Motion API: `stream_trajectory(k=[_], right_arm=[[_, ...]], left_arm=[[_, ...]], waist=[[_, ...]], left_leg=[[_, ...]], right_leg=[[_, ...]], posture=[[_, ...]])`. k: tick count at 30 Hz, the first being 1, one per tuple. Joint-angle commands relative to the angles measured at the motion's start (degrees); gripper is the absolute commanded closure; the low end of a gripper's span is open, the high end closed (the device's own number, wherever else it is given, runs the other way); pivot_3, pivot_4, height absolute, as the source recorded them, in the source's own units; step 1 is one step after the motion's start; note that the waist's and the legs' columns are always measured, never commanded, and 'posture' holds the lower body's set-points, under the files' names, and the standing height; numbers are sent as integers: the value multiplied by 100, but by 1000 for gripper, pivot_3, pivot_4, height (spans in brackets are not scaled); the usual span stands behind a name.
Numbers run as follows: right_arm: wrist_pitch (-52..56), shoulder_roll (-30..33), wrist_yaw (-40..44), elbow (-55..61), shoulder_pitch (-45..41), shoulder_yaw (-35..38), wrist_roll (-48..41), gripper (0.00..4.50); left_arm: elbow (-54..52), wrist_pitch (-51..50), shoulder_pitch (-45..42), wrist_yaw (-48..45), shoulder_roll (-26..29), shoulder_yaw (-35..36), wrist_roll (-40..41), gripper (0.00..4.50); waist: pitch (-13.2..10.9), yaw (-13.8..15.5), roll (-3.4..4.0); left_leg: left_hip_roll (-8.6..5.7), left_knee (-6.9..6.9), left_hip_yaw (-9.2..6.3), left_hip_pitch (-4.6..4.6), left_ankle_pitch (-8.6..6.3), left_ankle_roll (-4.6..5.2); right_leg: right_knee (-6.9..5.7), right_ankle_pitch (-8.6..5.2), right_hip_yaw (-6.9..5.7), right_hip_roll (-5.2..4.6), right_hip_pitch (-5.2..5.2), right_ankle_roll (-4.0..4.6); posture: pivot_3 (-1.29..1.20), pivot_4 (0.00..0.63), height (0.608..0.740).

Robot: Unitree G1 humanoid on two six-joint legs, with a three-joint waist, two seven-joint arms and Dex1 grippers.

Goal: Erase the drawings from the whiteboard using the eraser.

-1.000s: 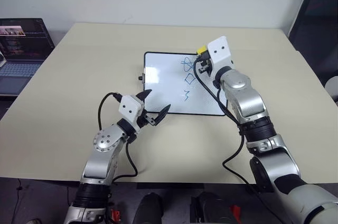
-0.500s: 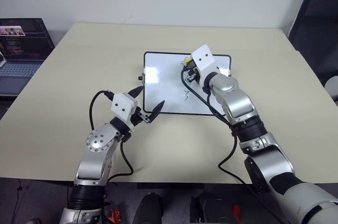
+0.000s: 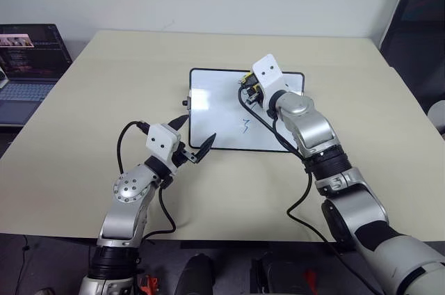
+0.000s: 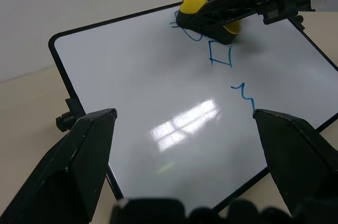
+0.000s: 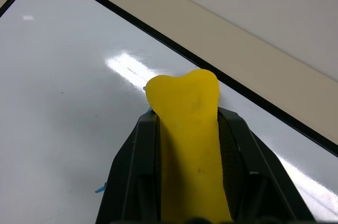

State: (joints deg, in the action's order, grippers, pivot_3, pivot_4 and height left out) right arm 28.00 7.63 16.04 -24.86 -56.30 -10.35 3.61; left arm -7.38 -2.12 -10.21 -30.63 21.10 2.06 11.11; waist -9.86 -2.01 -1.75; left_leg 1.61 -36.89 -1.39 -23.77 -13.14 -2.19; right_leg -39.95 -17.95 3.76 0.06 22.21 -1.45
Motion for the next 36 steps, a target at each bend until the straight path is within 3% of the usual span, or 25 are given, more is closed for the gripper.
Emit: stream_trajectory(k=[1, 17, 36], right_arm=[[-23, -30, 41, 36, -119, -11, 69, 3407], [-106, -520, 355, -236, -282, -341, 204, 3407], [-131, 135, 19, -346, -205, -106, 361, 3407]], left_arm=[[-273, 36, -71, 41, 9, 27, 21, 0], [-339, 1, -29, 105, 41, 88, 13, 0], [-128, 64, -217, 50, -73, -104, 8, 0]], waist=[[0, -1, 0], [0, -88, 0], [0, -54, 0]], left_leg=[[0, 0, 0, 0, 0, 0], [0, 2, -2, -1, 0, 0], [-3, -2, -5, 0, 0, 0]], right_leg=[[0, 0, 0, 0, 0, 0], [1, 0, -1, -2, 1, 0], [0, 0, -1, -4, -3, 0]], posture=[[0, 150, 740], [0, 150, 740], [0, 150, 740]])
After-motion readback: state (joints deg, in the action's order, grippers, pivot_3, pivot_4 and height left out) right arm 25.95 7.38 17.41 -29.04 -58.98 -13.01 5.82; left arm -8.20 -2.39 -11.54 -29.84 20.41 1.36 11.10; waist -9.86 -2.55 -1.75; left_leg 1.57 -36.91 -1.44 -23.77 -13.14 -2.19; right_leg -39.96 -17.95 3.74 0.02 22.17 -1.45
